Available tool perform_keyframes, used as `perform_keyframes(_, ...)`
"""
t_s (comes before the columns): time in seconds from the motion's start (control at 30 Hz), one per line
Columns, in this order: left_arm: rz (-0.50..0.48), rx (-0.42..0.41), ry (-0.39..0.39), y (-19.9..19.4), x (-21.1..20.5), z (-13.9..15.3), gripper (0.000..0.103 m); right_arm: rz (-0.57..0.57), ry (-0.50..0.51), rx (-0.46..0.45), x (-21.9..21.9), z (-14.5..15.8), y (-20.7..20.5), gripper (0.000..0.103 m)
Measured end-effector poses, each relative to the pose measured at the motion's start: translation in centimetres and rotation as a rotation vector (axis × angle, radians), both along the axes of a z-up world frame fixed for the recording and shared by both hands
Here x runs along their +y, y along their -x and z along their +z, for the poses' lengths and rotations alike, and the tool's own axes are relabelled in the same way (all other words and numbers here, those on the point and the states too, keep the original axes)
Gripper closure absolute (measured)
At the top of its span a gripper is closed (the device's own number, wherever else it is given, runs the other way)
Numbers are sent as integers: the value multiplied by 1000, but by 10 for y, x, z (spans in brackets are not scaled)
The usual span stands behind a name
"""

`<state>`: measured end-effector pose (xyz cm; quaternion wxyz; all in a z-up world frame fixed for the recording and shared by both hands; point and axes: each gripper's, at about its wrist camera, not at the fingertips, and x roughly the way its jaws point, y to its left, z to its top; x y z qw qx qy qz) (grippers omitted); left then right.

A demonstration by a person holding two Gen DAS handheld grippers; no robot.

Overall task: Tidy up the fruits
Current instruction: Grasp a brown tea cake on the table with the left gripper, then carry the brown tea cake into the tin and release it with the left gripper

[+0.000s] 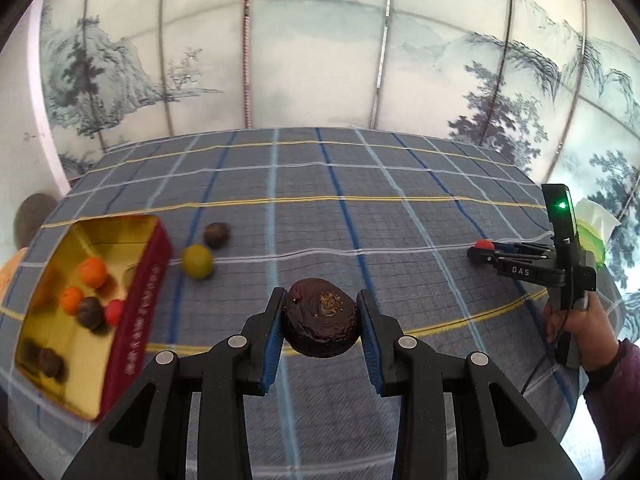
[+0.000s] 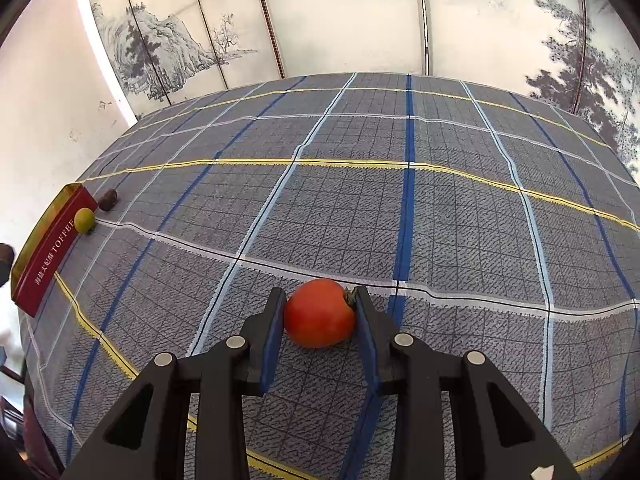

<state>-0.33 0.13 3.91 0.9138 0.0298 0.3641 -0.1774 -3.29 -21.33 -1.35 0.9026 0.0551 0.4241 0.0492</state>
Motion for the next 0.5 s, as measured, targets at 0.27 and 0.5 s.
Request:
perform_keyframes(0.27,119,-40,-42,21,52,5,67,-2,32,2,5,0,0,71)
perform_keyframes(0.5,222,-42,-39,25,95,3,67,-2,64,5,8,0,0,71)
